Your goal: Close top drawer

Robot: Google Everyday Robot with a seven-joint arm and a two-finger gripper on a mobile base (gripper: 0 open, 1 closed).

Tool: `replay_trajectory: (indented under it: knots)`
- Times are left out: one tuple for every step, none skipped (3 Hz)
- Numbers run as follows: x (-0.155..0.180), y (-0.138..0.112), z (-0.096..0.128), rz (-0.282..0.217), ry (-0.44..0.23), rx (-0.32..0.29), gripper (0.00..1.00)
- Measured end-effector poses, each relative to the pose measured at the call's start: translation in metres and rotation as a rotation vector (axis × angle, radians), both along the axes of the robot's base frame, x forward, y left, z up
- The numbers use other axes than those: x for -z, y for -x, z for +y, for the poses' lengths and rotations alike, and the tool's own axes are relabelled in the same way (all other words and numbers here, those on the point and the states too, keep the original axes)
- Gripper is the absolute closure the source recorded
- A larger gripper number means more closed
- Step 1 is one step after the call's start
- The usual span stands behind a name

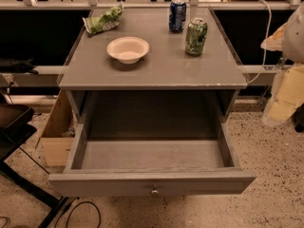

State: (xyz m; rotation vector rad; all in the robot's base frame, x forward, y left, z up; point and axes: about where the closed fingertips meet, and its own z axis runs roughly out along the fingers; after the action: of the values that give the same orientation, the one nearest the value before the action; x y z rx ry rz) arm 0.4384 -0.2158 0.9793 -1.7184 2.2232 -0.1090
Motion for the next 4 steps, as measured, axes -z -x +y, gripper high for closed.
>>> replay_trajectory:
  knots:
    - [0.0, 0.0, 0.0, 0.0, 0.0, 0.0, 0.0]
    - [0.015, -0.005, 0.002, 0.016, -0.018, -0.015, 0.0]
    - [0.051, 0.001, -0.002, 0.046, -0.035, -0.01, 0.0]
    - [0.093, 0.023, -0.011, 0.079, -0.044, 0.009, 0.0]
